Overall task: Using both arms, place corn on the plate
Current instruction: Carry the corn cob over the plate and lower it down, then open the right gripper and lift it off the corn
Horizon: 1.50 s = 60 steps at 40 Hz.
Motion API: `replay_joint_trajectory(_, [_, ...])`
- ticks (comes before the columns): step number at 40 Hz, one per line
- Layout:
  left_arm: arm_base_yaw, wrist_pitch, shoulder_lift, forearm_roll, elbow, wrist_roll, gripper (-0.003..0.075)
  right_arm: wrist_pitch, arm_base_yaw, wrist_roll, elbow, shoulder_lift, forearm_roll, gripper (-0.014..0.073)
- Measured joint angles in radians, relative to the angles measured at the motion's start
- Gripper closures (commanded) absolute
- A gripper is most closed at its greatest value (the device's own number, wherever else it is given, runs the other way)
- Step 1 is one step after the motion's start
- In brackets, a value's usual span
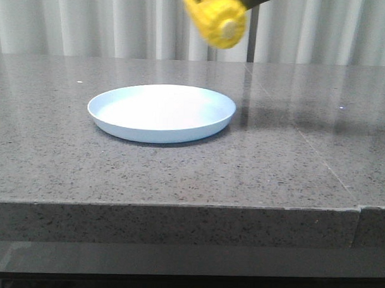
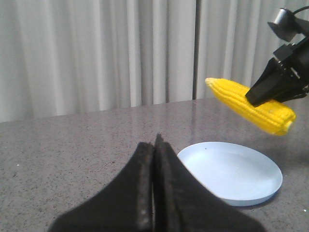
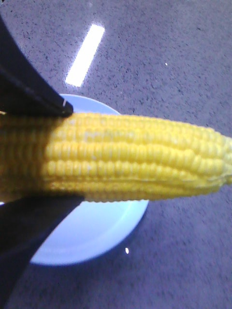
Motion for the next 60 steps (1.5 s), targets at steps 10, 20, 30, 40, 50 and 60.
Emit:
replay_joint_trajectory(10, [0.000,0.000,0.000,0.000,0.000,0.000,0.0741,-0.036,0.075,0.017,0.000,0.139,0.006,0.0494])
replay_joint_trajectory(20, [0.000,0.000,0.000,0.000,0.000,0.000,0.0741,-0.041,0.076,0.019,0.000,0.202,0.006,0.0385])
replay_joint_trajectory(30, [0.000,0.000,0.000,0.000,0.000,0.000,0.0741,-0.039,0.076,0.019,-0.001,0.198,0.006,-0.0024])
replay_joint_trajectory(40, [0.000,0.000,0.000,0.000,0.000,0.000,0.0741,-0.021,0.068,0.017,-0.001,0.067,-0.041,-0.0012])
replay_joint_trajectory(50, [0.000,0.000,0.000,0.000,0.000,0.000,0.0741,0.081,-0.003,0.016,-0.002,-0.133,-0.175,0.0508])
replay_joint_trajectory(60, [0.000,0.000,0.000,0.000,0.000,0.000,0.0741,0.242,-0.152,0.016,-0.002,-0.269,-0.263,0.0638])
